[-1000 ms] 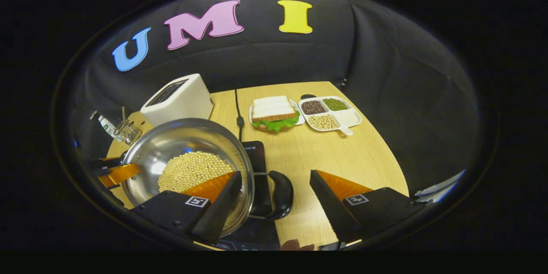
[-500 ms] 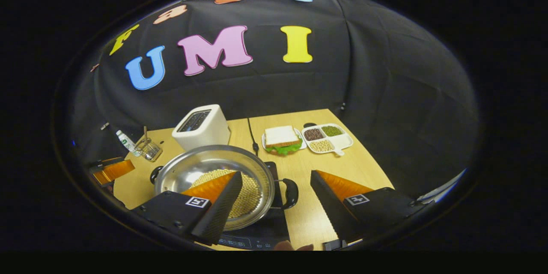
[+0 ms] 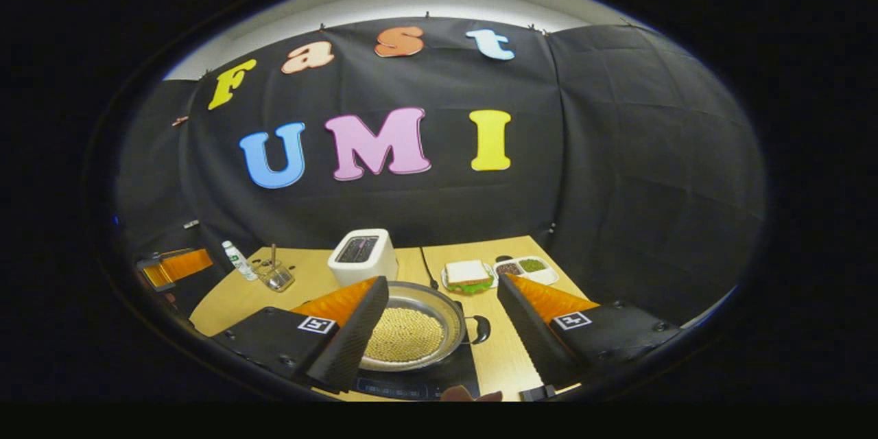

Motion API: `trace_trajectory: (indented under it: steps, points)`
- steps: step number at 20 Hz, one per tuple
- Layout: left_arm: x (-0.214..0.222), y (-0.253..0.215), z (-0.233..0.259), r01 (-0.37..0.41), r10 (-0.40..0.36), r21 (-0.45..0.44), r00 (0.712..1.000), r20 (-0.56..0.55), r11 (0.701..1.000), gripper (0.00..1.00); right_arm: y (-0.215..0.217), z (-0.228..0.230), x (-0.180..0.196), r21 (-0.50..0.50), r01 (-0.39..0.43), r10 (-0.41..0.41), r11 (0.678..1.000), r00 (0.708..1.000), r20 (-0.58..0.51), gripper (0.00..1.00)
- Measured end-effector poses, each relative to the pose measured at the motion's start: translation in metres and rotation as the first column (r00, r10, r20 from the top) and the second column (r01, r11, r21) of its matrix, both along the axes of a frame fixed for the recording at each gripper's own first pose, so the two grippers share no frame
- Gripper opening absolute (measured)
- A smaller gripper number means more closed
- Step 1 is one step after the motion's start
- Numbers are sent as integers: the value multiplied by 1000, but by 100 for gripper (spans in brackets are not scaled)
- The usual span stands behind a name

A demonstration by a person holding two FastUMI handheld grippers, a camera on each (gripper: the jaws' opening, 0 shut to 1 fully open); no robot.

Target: First push the handle of the pot to place it horizontally, then grasp the pot with both hands and set it on the induction cooktop.

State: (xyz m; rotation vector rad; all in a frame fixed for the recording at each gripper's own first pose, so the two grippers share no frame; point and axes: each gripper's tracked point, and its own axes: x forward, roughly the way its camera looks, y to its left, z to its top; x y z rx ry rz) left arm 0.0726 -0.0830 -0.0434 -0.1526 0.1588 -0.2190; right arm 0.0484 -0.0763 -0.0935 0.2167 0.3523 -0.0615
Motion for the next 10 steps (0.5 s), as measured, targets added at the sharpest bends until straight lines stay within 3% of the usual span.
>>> trace_trajectory:
  steps: [4,10]
  points:
    - [-31,18,39,-30,23,51,993,118,998,95,12,39,-19,7,12,-12,1000,995,102,99]
    - [-70,53,63,-129,117,45,972,203,991,95,32,81,-41,-59,29,-15,998,976,219,98]
